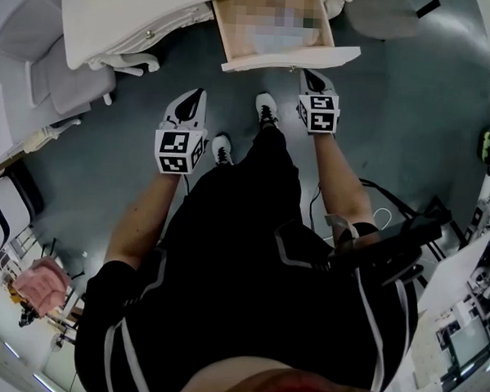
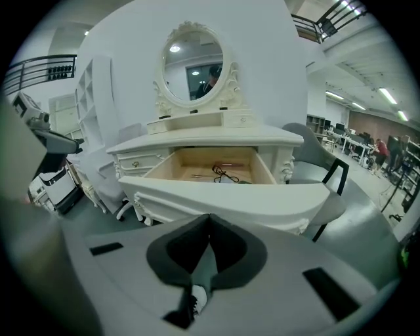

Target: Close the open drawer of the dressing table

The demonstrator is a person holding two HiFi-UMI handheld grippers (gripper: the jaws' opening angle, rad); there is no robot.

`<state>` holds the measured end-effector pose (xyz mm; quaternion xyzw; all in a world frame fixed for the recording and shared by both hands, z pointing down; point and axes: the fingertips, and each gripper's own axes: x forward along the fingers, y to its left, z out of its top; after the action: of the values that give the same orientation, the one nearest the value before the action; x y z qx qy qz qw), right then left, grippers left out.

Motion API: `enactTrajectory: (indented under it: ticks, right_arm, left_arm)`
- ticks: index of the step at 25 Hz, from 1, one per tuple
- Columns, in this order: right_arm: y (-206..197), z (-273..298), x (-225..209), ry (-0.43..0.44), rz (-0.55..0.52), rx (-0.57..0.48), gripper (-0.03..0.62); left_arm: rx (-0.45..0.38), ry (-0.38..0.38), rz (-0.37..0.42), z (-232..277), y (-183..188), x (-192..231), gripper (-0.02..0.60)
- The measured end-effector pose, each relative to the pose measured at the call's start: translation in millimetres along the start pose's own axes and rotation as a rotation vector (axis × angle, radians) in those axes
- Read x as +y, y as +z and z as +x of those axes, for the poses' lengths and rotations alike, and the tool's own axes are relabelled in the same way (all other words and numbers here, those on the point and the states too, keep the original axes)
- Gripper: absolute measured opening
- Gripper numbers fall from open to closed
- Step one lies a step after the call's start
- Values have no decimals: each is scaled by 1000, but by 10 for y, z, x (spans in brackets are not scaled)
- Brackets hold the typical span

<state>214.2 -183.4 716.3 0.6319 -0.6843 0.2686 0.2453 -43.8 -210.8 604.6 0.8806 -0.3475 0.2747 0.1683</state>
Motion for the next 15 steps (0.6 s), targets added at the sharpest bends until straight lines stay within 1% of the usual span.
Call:
enactTrajectory:
  ticks: [10,13,15]
  right_arm:
    - [10,202,-4,49,-33,27,6]
    - [88,278,-23,60,-44,29,5]
    - [156,340,-37,65,-43,31,6]
  left_arm:
    - [12,44,-27,43,-26,17,5]
    - [10,63,-41,62,-11,62,5]
    - [25,73,-56,89,-15,111,5]
